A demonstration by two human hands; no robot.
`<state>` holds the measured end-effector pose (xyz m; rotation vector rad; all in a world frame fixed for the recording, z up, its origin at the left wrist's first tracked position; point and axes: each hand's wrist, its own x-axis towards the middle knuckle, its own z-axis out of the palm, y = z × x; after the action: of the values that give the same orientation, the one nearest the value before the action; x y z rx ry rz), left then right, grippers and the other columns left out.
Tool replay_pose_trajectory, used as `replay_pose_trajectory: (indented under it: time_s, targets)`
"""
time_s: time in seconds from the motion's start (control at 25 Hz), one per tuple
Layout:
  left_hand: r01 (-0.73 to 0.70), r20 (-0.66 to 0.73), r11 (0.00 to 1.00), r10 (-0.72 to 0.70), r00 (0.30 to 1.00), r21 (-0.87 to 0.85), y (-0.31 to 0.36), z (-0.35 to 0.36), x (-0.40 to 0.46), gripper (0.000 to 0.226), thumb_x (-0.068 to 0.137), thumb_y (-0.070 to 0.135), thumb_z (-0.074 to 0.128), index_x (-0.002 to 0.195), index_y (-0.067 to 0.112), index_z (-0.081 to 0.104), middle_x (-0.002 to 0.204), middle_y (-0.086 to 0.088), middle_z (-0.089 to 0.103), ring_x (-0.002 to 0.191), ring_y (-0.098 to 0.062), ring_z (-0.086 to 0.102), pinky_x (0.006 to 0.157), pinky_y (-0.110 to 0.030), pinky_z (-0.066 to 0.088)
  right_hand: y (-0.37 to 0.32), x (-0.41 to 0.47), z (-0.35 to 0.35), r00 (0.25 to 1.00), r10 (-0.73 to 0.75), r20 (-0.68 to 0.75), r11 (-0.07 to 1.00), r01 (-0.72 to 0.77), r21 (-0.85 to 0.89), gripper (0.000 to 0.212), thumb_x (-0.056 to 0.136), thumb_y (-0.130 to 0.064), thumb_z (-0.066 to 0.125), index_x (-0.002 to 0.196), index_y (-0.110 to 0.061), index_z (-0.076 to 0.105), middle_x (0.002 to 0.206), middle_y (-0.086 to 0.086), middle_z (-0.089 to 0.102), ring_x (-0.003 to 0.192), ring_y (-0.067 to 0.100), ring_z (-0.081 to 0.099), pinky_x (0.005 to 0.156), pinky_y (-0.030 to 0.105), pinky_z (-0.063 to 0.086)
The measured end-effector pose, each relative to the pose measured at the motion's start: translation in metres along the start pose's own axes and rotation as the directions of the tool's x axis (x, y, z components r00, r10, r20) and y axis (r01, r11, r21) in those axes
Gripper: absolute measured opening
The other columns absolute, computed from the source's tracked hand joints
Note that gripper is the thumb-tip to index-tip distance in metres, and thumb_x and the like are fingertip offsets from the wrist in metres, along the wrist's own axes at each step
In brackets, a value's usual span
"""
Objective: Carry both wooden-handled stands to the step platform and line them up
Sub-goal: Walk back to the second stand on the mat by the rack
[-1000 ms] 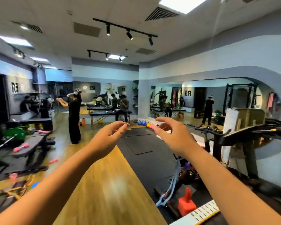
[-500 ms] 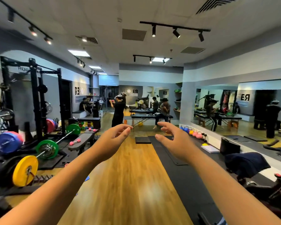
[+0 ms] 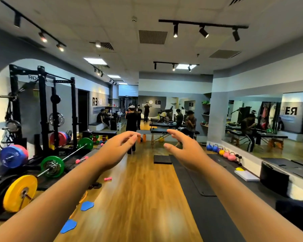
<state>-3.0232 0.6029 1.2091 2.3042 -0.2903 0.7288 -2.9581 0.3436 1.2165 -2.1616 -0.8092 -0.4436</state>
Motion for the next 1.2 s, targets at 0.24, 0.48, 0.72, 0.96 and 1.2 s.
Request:
replay_pose_trajectory:
  time_s: [0.24, 0.48, 0.72, 0.96, 1.2]
  targets:
    - [-0.018, 0.010, 1.000, 0.018, 1.000, 0.022, -0.070, 0.035, 0.115, 0.046, 0.104, 0.058, 0.038, 0.145, 0.042, 0.052, 0.142, 0.018, 0.058, 0.129, 0.000, 0.053, 0.108, -0.033, 0.046, 0.069, 0.114, 0.026, 0.999, -0.034, -0.026, 0.999, 0.034, 0.013, 0.063, 0.100, -0.045, 0.062, 0.158, -0.035, 0.040, 0.160, -0.007, 0.047, 0.149, 0.014, 0.040, 0.106, 0.026, 0.031]
    - [-0.060, 0.028, 0.998, 0.060, 0.998, 0.004, -0.168, 0.052, 0.255, 0.044, 0.106, 0.052, 0.037, 0.147, 0.043, 0.050, 0.143, 0.019, 0.056, 0.131, 0.000, 0.050, 0.103, -0.025, 0.038, 0.137, 0.253, 0.071, 0.997, -0.057, -0.045, 0.998, 0.056, -0.025, 0.063, 0.100, -0.047, 0.062, 0.158, -0.036, 0.040, 0.162, -0.010, 0.045, 0.150, 0.012, 0.038, 0.113, 0.029, 0.031]
    - [-0.079, 0.042, 0.996, 0.080, 0.996, -0.035, -0.268, 0.088, 0.392, 0.041, 0.105, 0.053, 0.040, 0.144, 0.047, 0.051, 0.142, 0.024, 0.056, 0.130, 0.008, 0.048, 0.099, -0.015, 0.036, 0.213, 0.393, 0.114, 0.996, -0.051, -0.079, 0.999, 0.050, -0.019, 0.063, 0.101, -0.046, 0.061, 0.158, -0.035, 0.039, 0.162, -0.010, 0.044, 0.150, 0.010, 0.037, 0.112, 0.028, 0.030]
    - [-0.069, 0.038, 0.997, 0.070, 0.997, -0.019, -0.360, 0.155, 0.512, 0.043, 0.105, 0.052, 0.043, 0.146, 0.042, 0.051, 0.141, 0.022, 0.056, 0.128, 0.005, 0.050, 0.103, -0.021, 0.041, 0.315, 0.516, 0.161, 0.996, -0.035, -0.086, 0.998, 0.040, 0.053, 0.062, 0.099, -0.046, 0.063, 0.157, -0.035, 0.042, 0.161, -0.010, 0.046, 0.148, 0.008, 0.040, 0.114, 0.030, 0.033]
    - [-0.037, -0.005, 0.999, 0.037, 0.999, -0.031, -0.431, 0.215, 0.646, 0.044, 0.105, 0.050, 0.044, 0.147, 0.039, 0.051, 0.141, 0.019, 0.057, 0.127, 0.006, 0.050, 0.106, -0.025, 0.041, 0.430, 0.651, 0.184, 0.999, -0.046, -0.028, 0.994, 0.048, 0.095, 0.063, 0.098, -0.046, 0.065, 0.156, -0.037, 0.043, 0.160, -0.010, 0.046, 0.148, 0.009, 0.040, 0.112, 0.030, 0.034]
